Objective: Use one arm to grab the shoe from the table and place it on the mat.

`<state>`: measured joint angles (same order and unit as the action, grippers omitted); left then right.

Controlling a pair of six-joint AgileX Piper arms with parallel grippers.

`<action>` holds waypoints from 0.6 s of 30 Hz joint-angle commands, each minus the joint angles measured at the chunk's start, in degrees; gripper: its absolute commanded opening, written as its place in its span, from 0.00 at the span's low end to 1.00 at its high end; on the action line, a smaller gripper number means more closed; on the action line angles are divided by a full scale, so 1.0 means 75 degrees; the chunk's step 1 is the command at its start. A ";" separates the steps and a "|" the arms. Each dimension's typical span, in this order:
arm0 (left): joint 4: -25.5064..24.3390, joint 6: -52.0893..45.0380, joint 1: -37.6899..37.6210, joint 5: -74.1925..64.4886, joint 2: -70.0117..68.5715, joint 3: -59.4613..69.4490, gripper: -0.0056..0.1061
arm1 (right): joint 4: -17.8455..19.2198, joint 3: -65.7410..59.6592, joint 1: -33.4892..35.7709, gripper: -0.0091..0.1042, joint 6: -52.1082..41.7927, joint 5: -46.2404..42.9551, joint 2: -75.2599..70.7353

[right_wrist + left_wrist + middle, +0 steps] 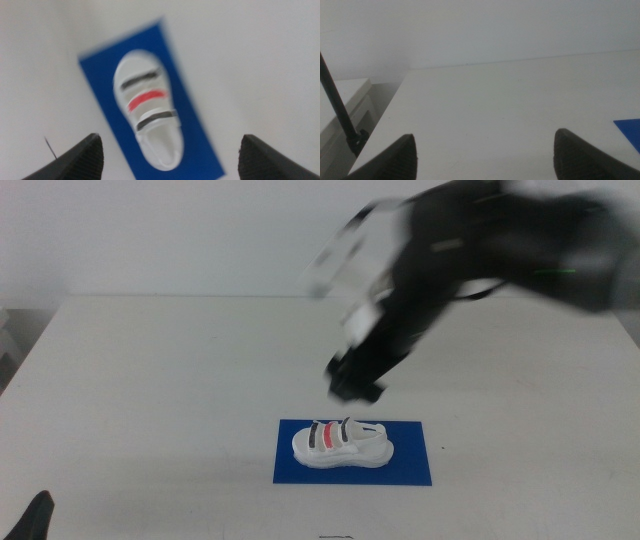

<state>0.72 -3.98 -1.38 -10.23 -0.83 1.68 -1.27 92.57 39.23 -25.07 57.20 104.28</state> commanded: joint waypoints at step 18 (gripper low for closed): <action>0.0066 0.0113 -0.0019 0.0633 -0.0142 -0.0026 0.89 | 0.0887 -0.7856 -0.3213 0.83 0.3829 -0.5305 -0.9573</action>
<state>0.72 -3.98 -1.38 -10.23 -0.83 1.68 5.40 34.35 16.96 5.07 21.24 35.91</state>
